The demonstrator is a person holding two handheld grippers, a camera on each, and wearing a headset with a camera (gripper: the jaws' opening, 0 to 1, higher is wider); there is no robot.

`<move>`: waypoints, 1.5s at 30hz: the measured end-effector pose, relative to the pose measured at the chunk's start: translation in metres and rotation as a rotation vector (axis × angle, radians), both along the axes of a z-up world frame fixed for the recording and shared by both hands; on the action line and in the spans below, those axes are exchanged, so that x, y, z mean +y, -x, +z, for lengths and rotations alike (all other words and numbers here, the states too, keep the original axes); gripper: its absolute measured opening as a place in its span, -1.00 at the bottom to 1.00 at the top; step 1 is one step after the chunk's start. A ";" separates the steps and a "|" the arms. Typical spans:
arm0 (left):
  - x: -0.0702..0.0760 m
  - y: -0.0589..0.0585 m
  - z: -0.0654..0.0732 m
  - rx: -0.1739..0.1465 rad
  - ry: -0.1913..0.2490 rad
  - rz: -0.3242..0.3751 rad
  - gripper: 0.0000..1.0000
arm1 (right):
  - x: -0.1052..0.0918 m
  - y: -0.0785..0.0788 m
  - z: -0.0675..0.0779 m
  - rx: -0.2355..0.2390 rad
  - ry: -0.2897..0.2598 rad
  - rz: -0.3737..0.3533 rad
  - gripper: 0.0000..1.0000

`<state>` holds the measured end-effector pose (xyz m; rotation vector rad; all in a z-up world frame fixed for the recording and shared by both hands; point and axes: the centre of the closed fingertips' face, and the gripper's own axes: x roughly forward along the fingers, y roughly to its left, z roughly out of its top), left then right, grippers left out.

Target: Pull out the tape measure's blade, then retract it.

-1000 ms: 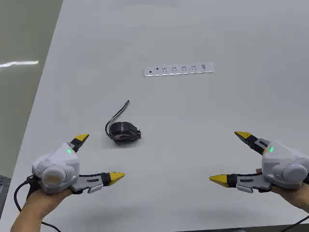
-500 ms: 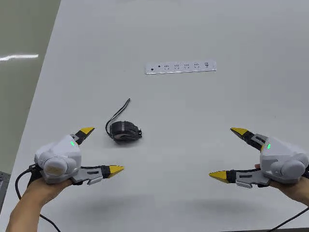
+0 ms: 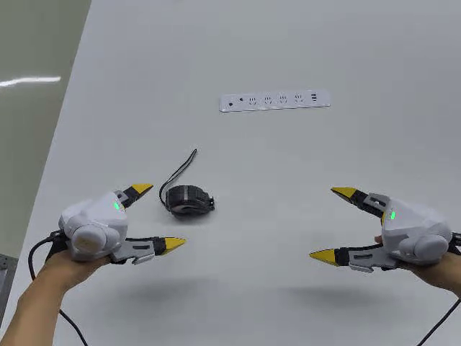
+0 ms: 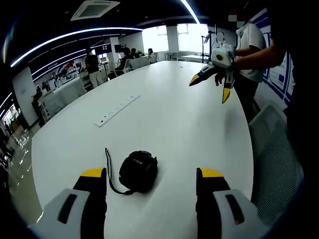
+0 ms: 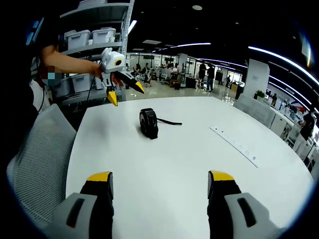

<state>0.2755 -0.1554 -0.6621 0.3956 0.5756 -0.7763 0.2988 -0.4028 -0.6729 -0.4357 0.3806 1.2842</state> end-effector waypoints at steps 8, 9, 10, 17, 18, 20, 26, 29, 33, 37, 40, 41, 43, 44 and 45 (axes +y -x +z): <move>0.001 -0.015 -0.011 0.012 -0.035 -0.054 0.33 | 0.016 -0.008 -0.015 0.005 0.023 0.063 0.48; 0.002 -0.016 -0.014 0.016 -0.037 -0.059 0.32 | 0.017 -0.009 -0.016 0.006 0.023 0.067 0.48; 0.003 -0.018 -0.017 0.024 -0.041 -0.068 0.31 | 0.020 -0.010 -0.018 0.007 0.024 0.074 0.47; 0.005 -0.026 -0.031 0.045 -0.071 -0.112 0.20 | 0.032 -0.018 -0.026 0.017 0.022 0.105 0.41; 0.004 -0.027 -0.033 0.049 -0.074 -0.121 0.19 | 0.034 -0.019 -0.027 0.018 0.020 0.109 0.40; 0.004 -0.029 -0.035 0.051 -0.088 -0.139 0.16 | 0.038 -0.020 -0.028 0.022 0.019 0.118 0.39; 0.004 -0.036 -0.045 0.058 -0.127 -0.183 0.02 | 0.050 -0.025 -0.035 0.020 0.025 0.144 0.27; 0.004 -0.039 -0.049 0.063 -0.141 -0.201 -0.04 | 0.056 -0.028 -0.039 0.022 0.026 0.153 0.25; 0.007 -0.042 -0.057 0.079 -0.165 -0.227 -0.09 | 0.066 -0.031 -0.043 0.024 0.030 0.171 0.22; 0.009 -0.045 -0.065 0.091 -0.188 -0.262 -0.13 | 0.075 -0.033 -0.048 0.032 0.034 0.188 0.20; 0.011 -0.046 -0.071 0.106 -0.203 -0.283 -0.16 | 0.081 -0.035 -0.051 0.033 0.033 0.199 0.17; 0.011 -0.046 -0.072 0.109 -0.205 -0.286 -0.16 | 0.083 -0.036 -0.052 0.033 0.033 0.202 0.16; 0.012 -0.046 -0.074 0.117 -0.209 -0.299 -0.17 | 0.087 -0.037 -0.054 0.034 0.032 0.208 0.15; 0.012 -0.046 -0.076 0.120 -0.209 -0.305 -0.17 | 0.089 -0.037 -0.054 0.034 0.032 0.211 0.14; 0.012 -0.046 -0.078 0.124 -0.211 -0.315 -0.18 | 0.092 -0.038 -0.055 0.036 0.033 0.216 0.12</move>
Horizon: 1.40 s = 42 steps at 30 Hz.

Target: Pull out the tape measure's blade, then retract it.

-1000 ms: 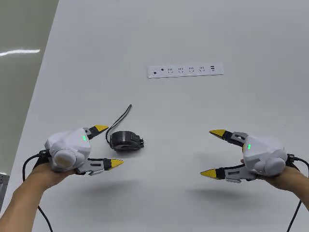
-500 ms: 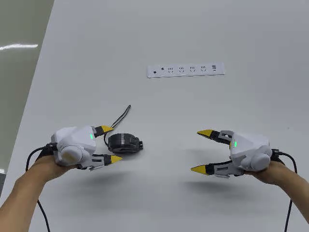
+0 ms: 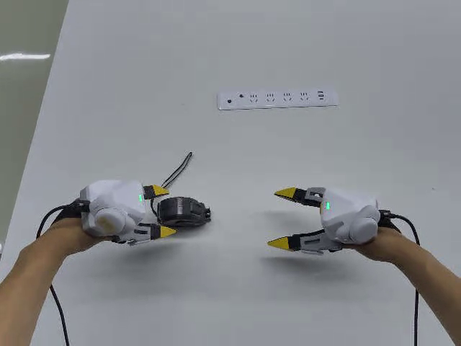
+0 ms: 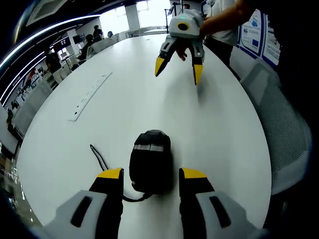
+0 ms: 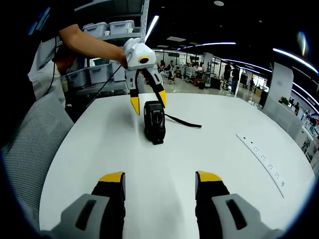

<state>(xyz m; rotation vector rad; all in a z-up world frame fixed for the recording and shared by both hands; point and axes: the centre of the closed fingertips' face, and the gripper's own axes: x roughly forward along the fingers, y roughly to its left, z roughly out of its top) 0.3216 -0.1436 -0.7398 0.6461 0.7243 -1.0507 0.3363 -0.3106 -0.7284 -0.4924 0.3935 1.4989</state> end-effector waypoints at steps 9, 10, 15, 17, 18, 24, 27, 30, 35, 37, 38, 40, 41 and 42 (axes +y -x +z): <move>0.000 -0.002 -0.011 0.024 -0.023 -0.041 -0.27 | 0.019 0.000 -0.012 0.021 0.005 0.034 0.06; -0.001 -0.002 -0.013 0.028 -0.026 -0.046 -0.29 | 0.022 0.000 -0.014 0.024 0.007 0.041 0.05; -0.001 -0.004 -0.017 0.037 -0.037 -0.062 -0.34 | 0.030 0.000 -0.022 0.033 0.016 0.059 0.02; -0.002 -0.003 -0.019 0.045 -0.040 -0.071 -0.38 | 0.033 -0.001 -0.024 0.034 0.018 0.064 0.01; -0.002 -0.003 -0.019 0.046 -0.039 -0.078 -0.38 | 0.035 -0.002 -0.024 0.033 0.018 0.066 -0.01; -0.003 -0.003 -0.026 0.055 -0.042 -0.102 -0.38 | 0.046 -0.005 -0.030 0.040 0.016 0.068 -0.07; -0.004 -0.002 -0.024 0.056 -0.034 -0.101 -0.39 | 0.054 -0.004 -0.035 0.048 0.016 0.072 -0.09; -0.003 -0.002 -0.024 0.057 -0.031 -0.098 -0.40 | 0.059 -0.004 -0.039 0.057 0.015 0.071 -0.13; -0.003 -0.001 -0.024 0.064 -0.024 -0.081 -0.41 | 0.071 -0.006 -0.043 0.073 0.000 0.058 -0.19; -0.002 -0.002 -0.025 0.068 -0.020 -0.079 -0.41 | 0.076 -0.006 -0.043 0.079 -0.008 0.057 -0.21; -0.002 -0.002 -0.025 0.070 -0.019 -0.079 -0.42 | 0.077 -0.006 -0.044 0.082 -0.010 0.056 -0.22; -0.002 -0.002 -0.025 0.077 -0.009 -0.076 -0.42 | 0.082 -0.006 -0.045 0.091 -0.016 0.060 -0.30; -0.002 -0.002 -0.025 0.078 -0.005 -0.076 -0.42 | 0.084 -0.006 -0.045 0.092 -0.019 0.061 -0.31; -0.002 -0.002 -0.025 0.082 0.001 -0.073 -0.42 | 0.087 -0.006 -0.046 0.098 -0.021 0.060 -0.30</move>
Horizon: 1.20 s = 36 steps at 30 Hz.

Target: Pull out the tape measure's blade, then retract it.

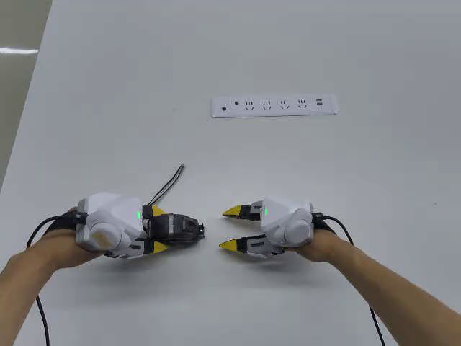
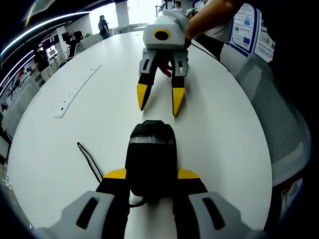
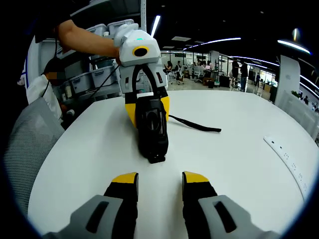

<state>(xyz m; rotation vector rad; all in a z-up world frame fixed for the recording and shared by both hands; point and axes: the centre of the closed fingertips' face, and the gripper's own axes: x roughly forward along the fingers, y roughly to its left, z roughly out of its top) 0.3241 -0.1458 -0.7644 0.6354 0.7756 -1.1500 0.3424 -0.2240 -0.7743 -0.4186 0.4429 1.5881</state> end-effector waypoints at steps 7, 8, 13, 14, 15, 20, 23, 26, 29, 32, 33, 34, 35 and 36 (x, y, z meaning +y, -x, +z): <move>0.000 0.000 0.000 0.005 0.013 0.000 -0.43 | 0.014 0.002 -0.005 0.003 -0.006 0.022 -0.34; 0.000 0.000 0.000 0.005 0.014 0.000 -0.43 | 0.016 0.002 -0.007 0.004 -0.007 0.025 -0.35; 0.001 0.000 0.000 0.000 0.017 -0.001 -0.43 | 0.025 0.003 -0.008 0.009 -0.015 0.040 -0.42; 0.001 0.000 0.000 -0.001 0.019 -0.001 -0.43 | 0.027 0.003 -0.008 0.010 -0.017 0.041 -0.43; 0.001 0.000 0.000 0.000 0.025 0.002 -0.43 | 0.029 0.003 -0.006 0.010 -0.022 0.044 -0.46; 0.000 0.000 0.001 0.001 0.046 0.010 -0.43 | 0.034 0.004 -0.007 0.010 -0.024 0.063 -0.57; 0.000 0.000 0.002 0.004 0.058 0.015 -0.43 | 0.037 0.005 -0.008 0.006 -0.023 0.080 -0.61; 0.000 0.000 0.002 0.007 0.067 0.018 -0.43 | 0.036 0.007 -0.008 0.004 -0.020 0.095 -0.65; -0.001 0.000 0.002 0.009 0.076 0.024 -0.44 | 0.036 0.009 -0.010 0.005 -0.013 0.106 -0.70; 0.000 0.000 0.002 0.009 0.077 0.021 -0.44 | 0.037 0.010 -0.012 -0.003 -0.014 0.119 -0.71; 0.001 0.000 0.002 0.009 0.079 0.023 -0.44 | 0.037 0.010 -0.011 -0.004 -0.017 0.123 -0.71; 0.001 0.000 0.002 0.009 0.084 0.024 -0.44 | 0.037 0.010 -0.011 -0.004 -0.017 0.128 -0.71; 0.001 0.000 0.002 0.010 0.089 0.027 -0.44 | 0.038 0.010 -0.010 -0.007 -0.017 0.137 -0.71; 0.002 0.000 0.002 0.012 0.091 0.029 -0.44 | 0.039 0.009 -0.010 -0.009 -0.017 0.142 -0.70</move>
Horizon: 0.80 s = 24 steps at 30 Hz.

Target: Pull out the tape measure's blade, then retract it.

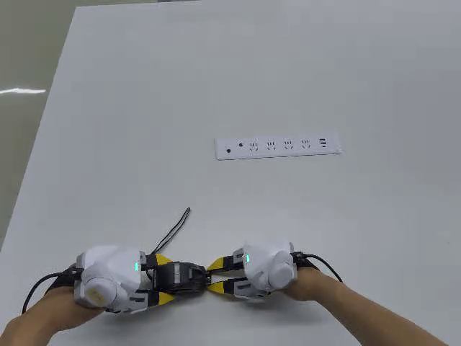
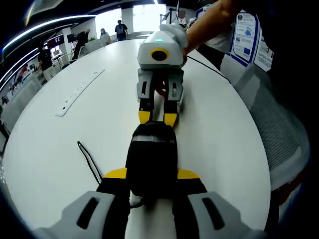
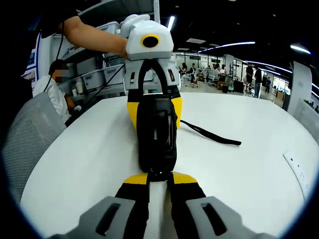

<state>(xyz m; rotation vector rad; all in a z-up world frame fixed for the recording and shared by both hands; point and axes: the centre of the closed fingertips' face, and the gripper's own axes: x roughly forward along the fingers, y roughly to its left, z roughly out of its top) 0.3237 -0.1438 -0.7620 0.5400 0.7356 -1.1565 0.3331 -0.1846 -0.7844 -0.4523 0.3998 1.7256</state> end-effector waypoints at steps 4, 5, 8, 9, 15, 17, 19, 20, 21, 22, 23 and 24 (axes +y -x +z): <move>0.001 0.000 0.001 -0.001 0.010 0.009 -0.44 | 0.003 0.000 0.000 0.006 0.008 0.018 -0.71; 0.001 0.000 0.001 -0.001 0.014 0.013 -0.44 | 0.003 -0.001 0.000 0.006 0.008 0.022 -0.71; 0.001 0.000 0.001 0.000 0.019 0.017 -0.44 | 0.002 0.000 0.000 0.000 0.015 0.033 -0.73; 0.001 0.000 0.001 0.000 0.020 0.018 -0.44 | 0.002 0.000 0.000 -0.001 0.016 0.031 -0.74; 0.001 0.000 0.001 0.005 0.022 0.021 -0.43 | 0.002 0.001 -0.001 -0.004 0.029 0.031 -0.76; 0.000 0.000 0.001 0.005 0.022 0.018 -0.43 | 0.001 0.001 -0.001 -0.003 0.033 0.035 -0.77; 0.000 0.000 0.000 0.006 0.023 0.020 -0.43 | 0.001 0.001 -0.001 -0.010 0.035 0.039 -0.77; 0.000 0.000 0.000 0.006 0.024 0.020 -0.43 | 0.001 0.001 -0.001 -0.011 0.037 0.040 -0.77; 0.000 0.000 0.000 0.007 0.025 0.020 -0.43 | 0.001 0.001 -0.001 -0.013 0.038 0.043 -0.78; 0.000 0.000 0.000 0.008 0.025 0.019 -0.43 | 0.001 0.001 -0.001 -0.015 0.039 0.045 -0.78; 0.000 0.000 0.001 0.009 0.025 0.020 -0.43 | 0.001 0.001 -0.001 -0.018 0.040 0.047 -0.78; 0.000 0.000 0.001 0.009 0.026 0.019 -0.43 | 0.000 0.001 0.000 -0.018 0.040 0.047 -0.78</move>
